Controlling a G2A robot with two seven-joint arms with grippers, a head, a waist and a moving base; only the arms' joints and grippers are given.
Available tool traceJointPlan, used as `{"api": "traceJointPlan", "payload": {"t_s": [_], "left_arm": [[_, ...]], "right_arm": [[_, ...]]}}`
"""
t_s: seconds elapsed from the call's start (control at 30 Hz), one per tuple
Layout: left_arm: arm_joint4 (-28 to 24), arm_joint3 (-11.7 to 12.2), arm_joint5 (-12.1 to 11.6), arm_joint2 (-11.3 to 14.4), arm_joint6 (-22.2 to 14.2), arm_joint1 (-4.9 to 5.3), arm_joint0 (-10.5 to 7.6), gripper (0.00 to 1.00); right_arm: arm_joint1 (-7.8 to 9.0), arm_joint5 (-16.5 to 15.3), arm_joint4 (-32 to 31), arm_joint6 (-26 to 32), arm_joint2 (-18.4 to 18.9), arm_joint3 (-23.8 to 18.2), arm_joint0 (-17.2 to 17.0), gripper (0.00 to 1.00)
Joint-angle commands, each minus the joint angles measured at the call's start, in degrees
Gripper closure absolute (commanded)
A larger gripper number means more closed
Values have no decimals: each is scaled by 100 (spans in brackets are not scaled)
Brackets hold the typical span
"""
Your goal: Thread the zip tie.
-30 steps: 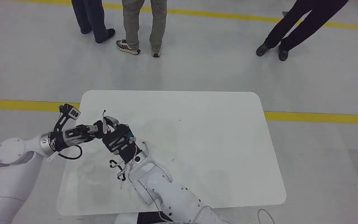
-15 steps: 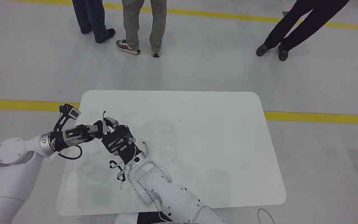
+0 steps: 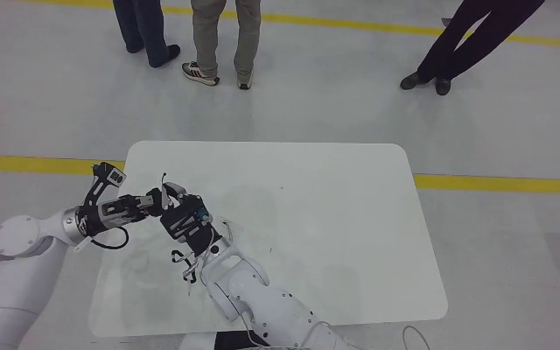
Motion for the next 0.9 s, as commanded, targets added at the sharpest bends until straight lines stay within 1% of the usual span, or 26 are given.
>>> {"api": "traceJointPlan", "payload": {"t_s": [0.0, 0.5, 0.87], "left_arm": [[0, 0, 0, 0, 0, 0, 0, 100], [0, 0, 0, 0, 0, 0, 0, 100], [0, 0, 0, 0, 0, 0, 0, 100]], "right_arm": [[-1, -1, 5, 4, -1, 5, 1, 100], [-7, -26, 24, 10, -9, 34, 6, 100], [-10, -98, 175, -99, -7, 57, 3, 100]]}}
